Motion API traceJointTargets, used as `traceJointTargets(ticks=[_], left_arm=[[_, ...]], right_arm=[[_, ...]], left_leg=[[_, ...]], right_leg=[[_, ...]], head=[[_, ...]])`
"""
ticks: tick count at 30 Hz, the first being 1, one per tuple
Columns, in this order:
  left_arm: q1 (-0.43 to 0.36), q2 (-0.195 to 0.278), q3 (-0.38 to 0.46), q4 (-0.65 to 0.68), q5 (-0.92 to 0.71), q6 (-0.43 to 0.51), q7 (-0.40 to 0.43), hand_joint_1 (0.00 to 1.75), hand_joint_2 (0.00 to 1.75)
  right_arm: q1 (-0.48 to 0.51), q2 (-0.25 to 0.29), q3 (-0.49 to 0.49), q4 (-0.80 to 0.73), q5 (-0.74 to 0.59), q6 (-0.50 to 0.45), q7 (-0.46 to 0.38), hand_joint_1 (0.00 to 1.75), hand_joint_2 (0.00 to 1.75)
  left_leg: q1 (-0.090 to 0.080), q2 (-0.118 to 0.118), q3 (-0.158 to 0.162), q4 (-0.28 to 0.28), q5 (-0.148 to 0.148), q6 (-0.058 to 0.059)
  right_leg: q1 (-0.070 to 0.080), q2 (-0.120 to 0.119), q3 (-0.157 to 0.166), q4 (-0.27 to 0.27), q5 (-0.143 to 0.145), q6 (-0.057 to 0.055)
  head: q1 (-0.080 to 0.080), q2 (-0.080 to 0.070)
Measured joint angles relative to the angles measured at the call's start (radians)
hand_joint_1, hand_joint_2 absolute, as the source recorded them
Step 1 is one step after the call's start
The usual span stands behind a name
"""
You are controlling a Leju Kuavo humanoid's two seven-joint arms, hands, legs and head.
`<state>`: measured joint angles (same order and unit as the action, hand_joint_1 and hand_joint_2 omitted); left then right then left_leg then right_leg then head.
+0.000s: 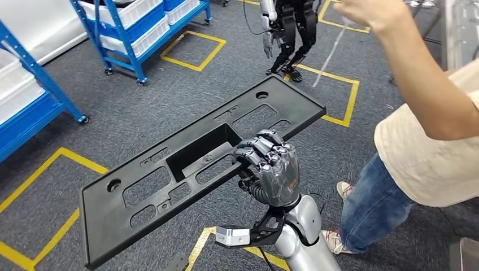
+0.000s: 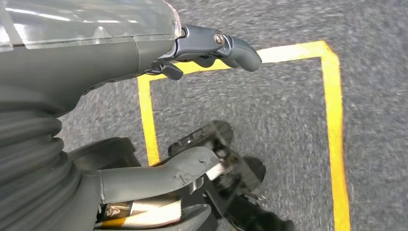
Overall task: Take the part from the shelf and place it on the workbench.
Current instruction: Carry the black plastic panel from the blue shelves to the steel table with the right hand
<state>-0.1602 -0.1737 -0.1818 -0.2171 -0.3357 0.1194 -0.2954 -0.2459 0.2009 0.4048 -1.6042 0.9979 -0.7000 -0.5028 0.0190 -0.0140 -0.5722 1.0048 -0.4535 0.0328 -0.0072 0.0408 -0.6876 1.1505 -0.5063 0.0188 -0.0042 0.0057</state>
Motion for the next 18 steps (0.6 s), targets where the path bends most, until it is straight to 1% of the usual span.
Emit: traceJointTargets(ticks=[1,2,3,4,5,6,7,8,9,10,11,12,13,14,15,16,17,18], left_arm=[[0.001,0.000,0.000,0.000,0.000,0.000,0.000,0.00,1.75],[0.003,0.000,0.000,0.000,0.000,0.000,0.000,0.00,1.75],[0.005,0.000,0.000,0.000,-0.001,0.000,0.001,0.00,1.75],[0.005,0.000,0.000,0.000,-0.002,-0.001,0.001,0.00,1.75],[0.004,0.000,0.000,0.000,-0.004,-0.001,0.001,0.00,1.75],[0.003,-0.001,0.000,0.000,-0.006,-0.002,0.001,0.00,1.75],[0.001,0.000,0.000,0.000,-0.007,-0.002,0.002,0.00,1.75],[0.000,0.000,0.000,0.000,-0.007,-0.002,0.002,0.00,1.75],[-0.001,0.000,0.001,0.000,-0.008,-0.002,0.002,0.00,1.75],[-0.001,0.000,0.001,0.000,-0.008,-0.002,0.002,0.00,1.75],[-0.002,0.000,0.001,0.000,-0.008,-0.002,0.002,0.00,1.75],[-0.003,0.000,0.001,-0.001,-0.008,-0.002,0.002,0.00,1.75],[-0.004,0.000,0.001,-0.001,-0.008,-0.003,0.002,0.00,1.75],[-0.006,0.000,0.001,-0.002,-0.009,-0.004,0.002,0.00,1.75],[-0.006,0.001,0.002,-0.003,-0.010,-0.005,0.002,0.00,1.75],[-0.004,0.001,0.003,-0.003,-0.010,-0.007,0.002,0.00,1.75],[-0.002,0.003,0.003,-0.003,-0.011,-0.009,0.002,0.00,1.75],[0.001,0.004,0.004,-0.003,-0.011,-0.010,0.002,0.00,1.75]], right_arm=[[0.000,0.000,0.000,0.000,0.000,0.000,0.000,1.75,1.75],[0.001,-0.001,0.000,0.000,0.000,0.000,0.000,1.75,1.75],[0.002,-0.002,0.000,0.000,0.000,0.000,0.000,1.75,1.75],[0.002,-0.003,0.000,0.000,-0.001,0.000,0.001,1.75,1.75],[0.002,-0.004,0.000,0.000,-0.002,0.000,0.002,1.75,1.75],[0.001,-0.005,0.000,0.000,-0.002,0.000,0.004,1.75,1.75],[-0.001,-0.005,0.000,0.001,-0.003,0.000,0.006,1.75,1.75],[-0.003,-0.005,0.000,0.001,-0.003,0.000,0.008,1.75,1.75],[-0.006,-0.004,0.000,0.002,-0.004,0.000,0.010,1.75,1.75],[-0.009,-0.004,0.000,0.003,-0.004,0.001,0.013,1.75,1.75],[-0.012,-0.004,0.000,0.004,-0.004,0.001,0.015,1.75,1.75],[-0.014,-0.004,0.000,0.005,-0.004,0.001,0.016,1.75,1.75],[-0.017,-0.004,0.000,0.006,-0.004,0.001,0.017,1.75,1.75],[-0.019,-0.004,0.000,0.007,-0.004,0.001,0.018,1.75,1.75],[-0.022,-0.003,0.000,0.008,-0.004,0.001,0.019,1.75,1.75],[-0.024,-0.002,0.000,0.010,-0.003,0.001,0.020,1.75,1.75],[-0.025,-0.002,0.000,0.012,-0.003,0.001,0.021,1.75,1.75],[-0.025,-0.002,0.000,0.014,-0.003,0.001,0.022,1.75,1.75]], left_leg=[[-0.001,0.015,0.000,0.000,-0.001,0.002],[-0.001,0.030,0.000,0.001,-0.002,0.003],[-0.001,0.045,-0.001,0.002,-0.004,0.002],[-0.001,0.060,0.000,0.003,-0.006,0.001],[0.000,0.074,0.000,0.006,-0.008,-0.002],[0.001,0.086,0.002,0.009,-0.012,-0.006],[-0.001,0.096,0.003,0.014,-0.017,-0.012],[-0.004,0.105,0.004,0.017,-0.021,-0.018],[-0.006,0.112,0.005,0.020,-0.024,-0.024],[-0.008,0.120,0.007,0.020,-0.026,-0.031],[-0.007,0.129,0.011,0.019,-0.026,-0.037],[-0.005,0.129,0.013,0.020,-0.030,-0.043],[-0.003,0.115,0.011,0.030,-0.041,-0.048],[-0.001,0.092,0.000,0.058,-0.062,-0.051],[0.001,0.063,-0.022,0.106,-0.091,-0.054],[0.002,0.041,-0.052,0.170,-0.122,-0.055],[0.002,0.030,-0.085,0.235,-0.147,-0.055],[0.002,0.026,-0.110,0.281,-0.157,-0.054]], right_leg=[[-0.001,-0.019,-0.030,0.063,-0.031,0.003],[-0.004,-0.028,-0.056,0.117,-0.052,0.007],[-0.007,-0.033,-0.070,0.145,-0.056,0.011],[-0.011,-0.037,-0.063,0.136,-0.041,0.014],[-0.013,-0.045,-0.038,0.092,-0.012,0.017],[-0.015,-0.062,-0.001,0.025,0.019,0.018],[-0.012,-0.082,0.033,-0.035,0.039,0.015],[-0.010,-0.097,0.056,-0.077,0.050,0.010],[-0.006,-0.105,0.066,-0.098,0.052,0.004],[-0.001,-0.101,0.065,-0.099,0.049,-0.003],[-0.002,-0.089,0.064,-0.101,0.051,-0.010],[-0.004,-0.078,0.064,-0.104,0.052,-0.016],[-0.006,-0.068,0.065,-0.106,0.054,-0.023],[-0.009,-0.057,0.066,-0.109,0.057,-0.029],[-0.010,-0.047,0.067,-0.110,0.058,-0.034],[-0.008,-0.036,0.067,-0.110,0.059,-0.038],[-0.006,-0.023,0.066,-0.109,0.060,-0.041],[-0.004,-0.008,0.066,-0.108,0.060,-0.042]], head=[[0.000,0.000],[0.000,0.000],[0.000,0.000],[0.000,0.000],[0.000,0.000],[0.000,0.000],[0.000,0.000],[0.000,0.000],[0.000,0.000],[0.000,0.000],[0.000,0.000],[0.000,0.000],[0.000,0.000],[0.000,0.000],[0.000,0.000],[0.000,0.000],[0.000,0.000],[0.000,0.000]])
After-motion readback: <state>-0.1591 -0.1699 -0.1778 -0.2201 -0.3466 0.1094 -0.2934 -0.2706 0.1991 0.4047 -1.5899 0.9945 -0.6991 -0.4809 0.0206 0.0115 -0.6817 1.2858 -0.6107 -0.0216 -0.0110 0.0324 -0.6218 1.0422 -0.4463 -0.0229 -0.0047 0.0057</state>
